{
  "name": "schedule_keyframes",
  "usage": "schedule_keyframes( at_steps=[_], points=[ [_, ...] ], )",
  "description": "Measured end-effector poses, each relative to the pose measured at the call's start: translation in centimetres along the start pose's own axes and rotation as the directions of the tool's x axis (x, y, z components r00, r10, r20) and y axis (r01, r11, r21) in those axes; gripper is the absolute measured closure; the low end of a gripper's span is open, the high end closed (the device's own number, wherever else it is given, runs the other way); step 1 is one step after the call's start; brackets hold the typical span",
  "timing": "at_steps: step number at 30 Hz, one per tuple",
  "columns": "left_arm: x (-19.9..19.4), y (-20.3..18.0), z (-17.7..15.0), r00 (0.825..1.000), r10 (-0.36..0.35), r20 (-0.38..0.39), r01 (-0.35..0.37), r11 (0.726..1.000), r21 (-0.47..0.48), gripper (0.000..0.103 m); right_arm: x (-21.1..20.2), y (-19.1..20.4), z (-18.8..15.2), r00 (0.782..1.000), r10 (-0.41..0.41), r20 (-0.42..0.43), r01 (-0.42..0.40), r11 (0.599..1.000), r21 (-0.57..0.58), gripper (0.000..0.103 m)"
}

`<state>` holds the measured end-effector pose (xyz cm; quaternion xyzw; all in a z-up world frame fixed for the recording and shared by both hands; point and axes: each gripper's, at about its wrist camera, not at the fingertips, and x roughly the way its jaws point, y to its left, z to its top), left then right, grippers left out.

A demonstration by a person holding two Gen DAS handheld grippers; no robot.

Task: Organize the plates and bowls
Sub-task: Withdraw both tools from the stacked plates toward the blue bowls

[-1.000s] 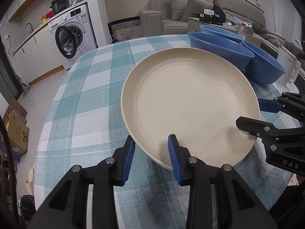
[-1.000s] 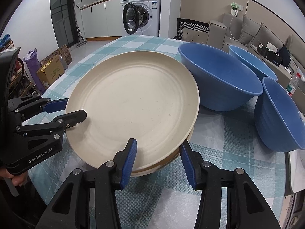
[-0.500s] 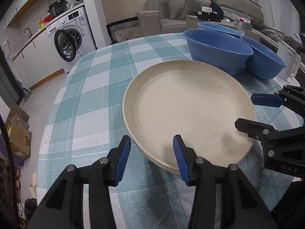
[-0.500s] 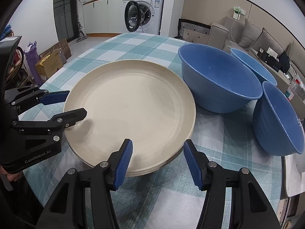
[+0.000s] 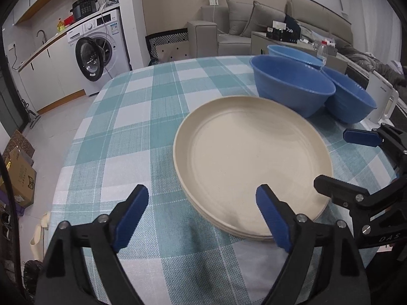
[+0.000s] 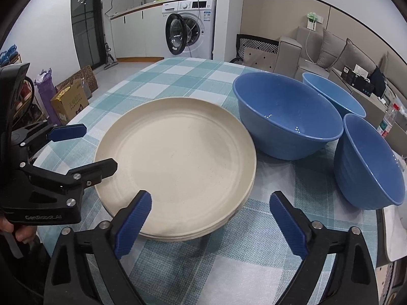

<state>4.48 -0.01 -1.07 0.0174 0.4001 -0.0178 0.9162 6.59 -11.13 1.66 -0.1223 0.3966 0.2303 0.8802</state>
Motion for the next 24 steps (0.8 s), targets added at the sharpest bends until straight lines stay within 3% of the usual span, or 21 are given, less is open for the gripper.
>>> schedule_keyframes(
  at_steps=[2, 7, 24],
  points=[
    [-0.3, 0.1, 0.2, 1.0, -0.015, 0.008, 0.015, 1.0, -0.008, 0.0, -0.5, -0.2, 0.1, 1.0, 0.0, 0.014, 0.0, 1.0, 0.007, 0.002],
    [-0.7, 0.0, 0.6, 0.998, -0.067, 0.02, 0.067, 0.998, -0.01, 0.0, -2.2, -1.1, 0.5, 0.998, 0.002, 0.064, -0.004, 1.0, 0.024, 0.001],
    [-3.1, -0.2, 3.0, 0.994, -0.064, 0.092, 0.066, 0.998, -0.017, 0.0, -8.1, -5.7, 1.5, 0.986, -0.079, 0.147, 0.066, 0.993, 0.095, 0.001]
  ],
)
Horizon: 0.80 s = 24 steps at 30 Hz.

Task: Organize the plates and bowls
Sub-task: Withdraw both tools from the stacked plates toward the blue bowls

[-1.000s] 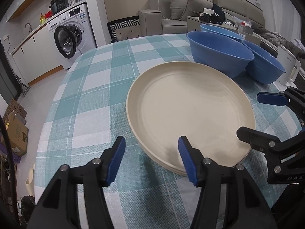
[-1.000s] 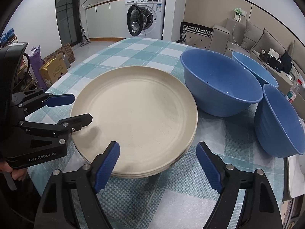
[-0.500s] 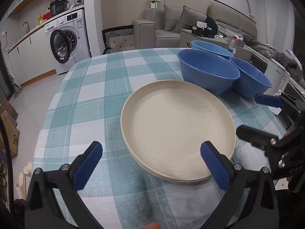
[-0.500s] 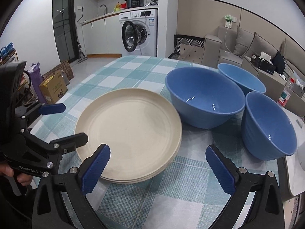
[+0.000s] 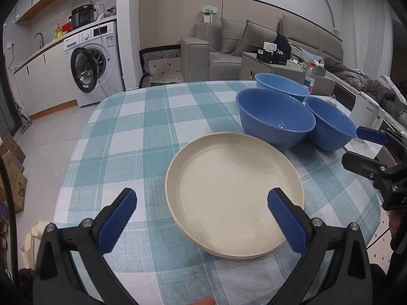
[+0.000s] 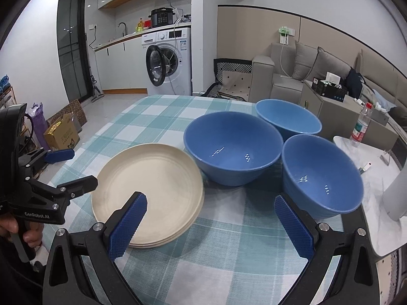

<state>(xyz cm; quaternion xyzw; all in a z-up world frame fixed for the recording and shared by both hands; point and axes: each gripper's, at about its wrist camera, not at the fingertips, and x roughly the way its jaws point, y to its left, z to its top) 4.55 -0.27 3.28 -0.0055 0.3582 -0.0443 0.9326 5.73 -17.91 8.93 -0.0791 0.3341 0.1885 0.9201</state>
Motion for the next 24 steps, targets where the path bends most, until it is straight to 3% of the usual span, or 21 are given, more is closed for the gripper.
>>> schedule_keyframes(
  at_steps=[15, 24],
  points=[
    [-2.9, 1.1, 5.4, 0.99, 0.009, 0.139, -0.012, 1.0, 0.02, 0.0, -6.5, -2.3, 3.8, 0.994, -0.082, 0.076, 0.088, 0.992, -0.088, 0.001],
    [-1.3, -0.1, 8.0, 0.991, -0.014, 0.131, 0.009, 0.999, 0.044, 0.0, -8.7, -4.4, 6.4, 0.99, -0.109, 0.087, 0.117, 0.989, -0.091, 0.001]
  ],
)
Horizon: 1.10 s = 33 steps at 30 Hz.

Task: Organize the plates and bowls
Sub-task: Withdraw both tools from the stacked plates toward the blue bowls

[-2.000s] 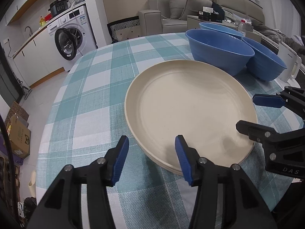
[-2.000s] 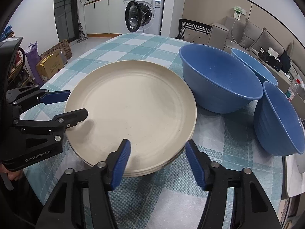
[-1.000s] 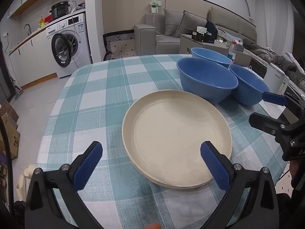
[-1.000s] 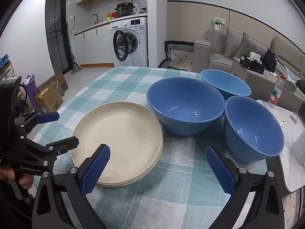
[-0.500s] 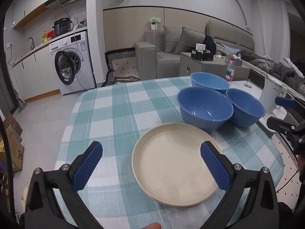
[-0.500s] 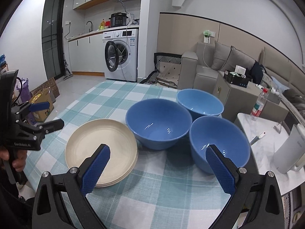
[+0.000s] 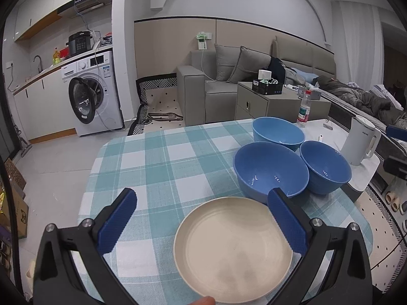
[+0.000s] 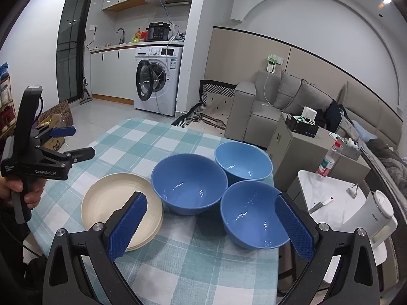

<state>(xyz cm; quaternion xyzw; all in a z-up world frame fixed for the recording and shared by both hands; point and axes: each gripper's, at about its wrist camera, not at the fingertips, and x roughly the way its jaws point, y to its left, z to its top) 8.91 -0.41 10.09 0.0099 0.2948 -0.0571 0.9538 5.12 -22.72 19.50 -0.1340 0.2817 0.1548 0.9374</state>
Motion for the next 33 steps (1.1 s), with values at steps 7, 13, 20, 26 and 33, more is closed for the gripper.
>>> schedule_keyframes(
  at_steps=[7, 13, 20, 26, 33],
  points=[
    [1.8, -1.6, 2.0, 1.0, -0.019, -0.021, 0.02, 0.999, 0.033, 0.0, 0.5, -2.0, 1.9, 1.0, -0.014, -0.009, 0.014, 1.0, -0.001, 0.001],
    [4.1, -2.8, 4.0, 0.998, -0.041, -0.042, 0.043, 0.998, 0.048, 0.0, 1.8, -4.7, 3.3, 0.999, -0.02, -0.035, 0.021, 0.999, 0.025, 0.001],
    [6.7, -3.9, 6.4, 0.995, -0.076, -0.068, 0.08, 0.995, 0.059, 0.0, 3.8, -6.6, 4.8, 0.998, -0.022, -0.056, 0.024, 0.999, 0.036, 0.001],
    [8.3, -4.5, 7.9, 0.992, -0.097, -0.08, 0.102, 0.993, 0.063, 0.0, 5.8, -7.4, 5.5, 0.998, -0.02, -0.065, 0.022, 0.999, 0.03, 0.001],
    [10.3, -4.7, 8.8, 0.986, -0.123, -0.116, 0.13, 0.99, 0.051, 0.0, 8.7, -9.3, 5.8, 0.995, -0.005, -0.1, 0.013, 0.997, 0.071, 0.001]
  ],
)
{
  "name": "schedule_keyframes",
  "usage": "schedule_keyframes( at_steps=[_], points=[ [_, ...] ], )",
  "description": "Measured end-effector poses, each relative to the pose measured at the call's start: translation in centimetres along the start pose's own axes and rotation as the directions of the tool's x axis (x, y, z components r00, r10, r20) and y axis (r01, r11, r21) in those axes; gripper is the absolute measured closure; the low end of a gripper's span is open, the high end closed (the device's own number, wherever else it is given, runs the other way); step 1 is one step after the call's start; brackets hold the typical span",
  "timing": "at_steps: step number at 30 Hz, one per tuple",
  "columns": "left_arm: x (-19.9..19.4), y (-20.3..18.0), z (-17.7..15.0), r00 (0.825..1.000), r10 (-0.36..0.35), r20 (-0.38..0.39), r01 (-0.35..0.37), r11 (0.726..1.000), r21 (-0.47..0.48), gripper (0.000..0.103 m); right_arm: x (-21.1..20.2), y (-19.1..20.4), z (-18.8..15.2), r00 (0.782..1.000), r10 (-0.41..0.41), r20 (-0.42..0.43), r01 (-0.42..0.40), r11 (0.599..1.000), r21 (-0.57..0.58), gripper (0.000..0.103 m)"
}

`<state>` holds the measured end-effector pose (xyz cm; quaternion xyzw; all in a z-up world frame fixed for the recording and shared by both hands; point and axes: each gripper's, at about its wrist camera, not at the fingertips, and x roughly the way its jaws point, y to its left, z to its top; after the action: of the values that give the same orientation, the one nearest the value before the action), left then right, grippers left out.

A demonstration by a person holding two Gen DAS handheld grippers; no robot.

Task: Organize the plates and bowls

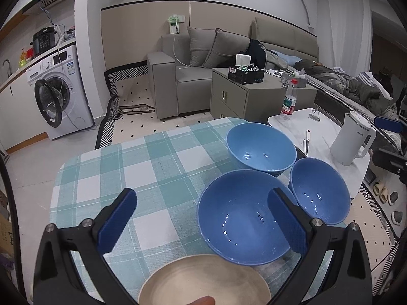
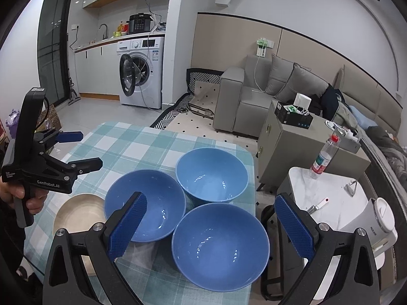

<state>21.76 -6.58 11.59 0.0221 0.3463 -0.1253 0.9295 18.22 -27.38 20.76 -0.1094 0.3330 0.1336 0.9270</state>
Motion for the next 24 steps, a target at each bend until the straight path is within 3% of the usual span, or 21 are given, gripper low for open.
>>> schedule_keyframes(
  at_steps=[24],
  points=[
    [6.7, -1.6, 4.5, 0.994, -0.087, -0.072, 0.088, 0.996, 0.019, 0.0, 6.6, -4.7, 1.6, 0.997, -0.015, -0.077, 0.023, 0.994, 0.109, 0.001]
  ],
)
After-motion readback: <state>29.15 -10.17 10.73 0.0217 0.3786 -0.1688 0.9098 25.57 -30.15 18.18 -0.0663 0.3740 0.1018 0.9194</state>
